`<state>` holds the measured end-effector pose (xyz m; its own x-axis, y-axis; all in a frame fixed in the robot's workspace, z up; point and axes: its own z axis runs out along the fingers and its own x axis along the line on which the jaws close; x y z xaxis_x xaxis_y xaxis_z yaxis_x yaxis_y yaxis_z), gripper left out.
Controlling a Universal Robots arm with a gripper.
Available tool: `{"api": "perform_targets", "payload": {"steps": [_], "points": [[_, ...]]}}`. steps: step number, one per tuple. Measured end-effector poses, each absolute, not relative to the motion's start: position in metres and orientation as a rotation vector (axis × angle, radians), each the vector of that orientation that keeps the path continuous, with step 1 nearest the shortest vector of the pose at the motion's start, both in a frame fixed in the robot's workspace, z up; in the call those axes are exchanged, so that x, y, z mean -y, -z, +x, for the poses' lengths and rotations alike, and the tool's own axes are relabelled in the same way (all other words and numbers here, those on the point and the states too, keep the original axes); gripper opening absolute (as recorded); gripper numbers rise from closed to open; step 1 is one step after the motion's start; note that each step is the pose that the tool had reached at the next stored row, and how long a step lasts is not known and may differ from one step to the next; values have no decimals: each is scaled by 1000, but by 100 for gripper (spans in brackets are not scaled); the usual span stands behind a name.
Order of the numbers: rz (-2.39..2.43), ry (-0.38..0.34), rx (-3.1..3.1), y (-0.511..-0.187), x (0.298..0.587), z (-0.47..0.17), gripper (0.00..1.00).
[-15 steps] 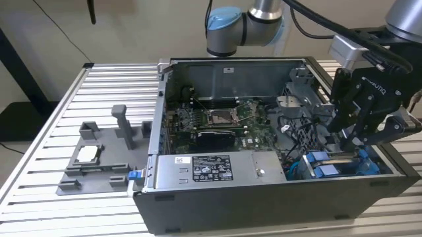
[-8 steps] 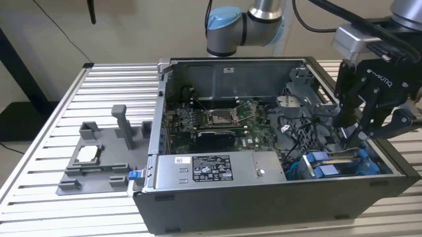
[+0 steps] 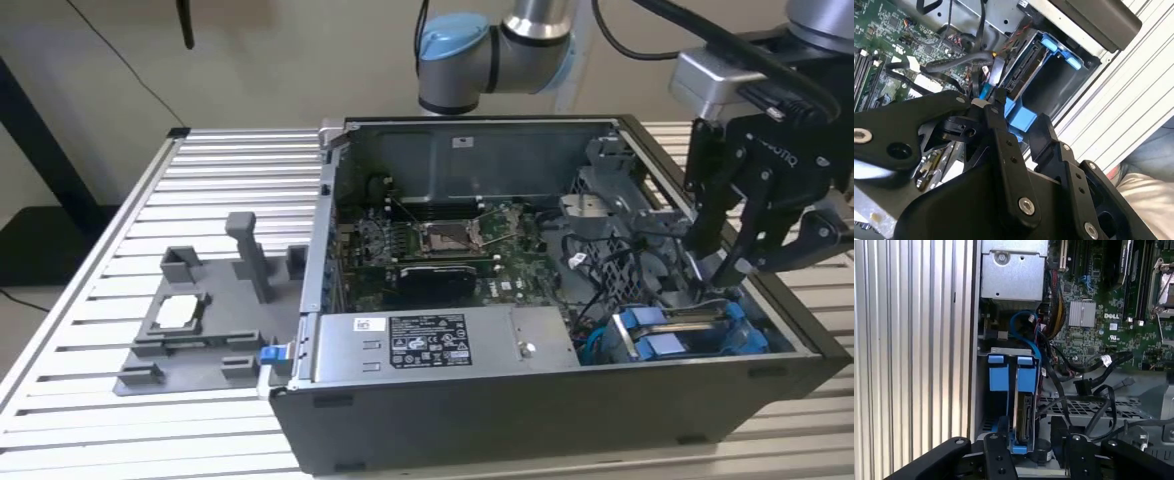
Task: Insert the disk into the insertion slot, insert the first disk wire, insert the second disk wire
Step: 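Insert the disk into the insertion slot, then insert the first disk wire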
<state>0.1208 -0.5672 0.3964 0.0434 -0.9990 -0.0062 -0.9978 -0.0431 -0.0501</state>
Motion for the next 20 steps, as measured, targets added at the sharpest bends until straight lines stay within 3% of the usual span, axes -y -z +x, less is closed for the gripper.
{"api": "perform_targets", "payload": {"steps": [20], "points": [[-2224, 155, -2087, -391, 545, 120, 47]]}}
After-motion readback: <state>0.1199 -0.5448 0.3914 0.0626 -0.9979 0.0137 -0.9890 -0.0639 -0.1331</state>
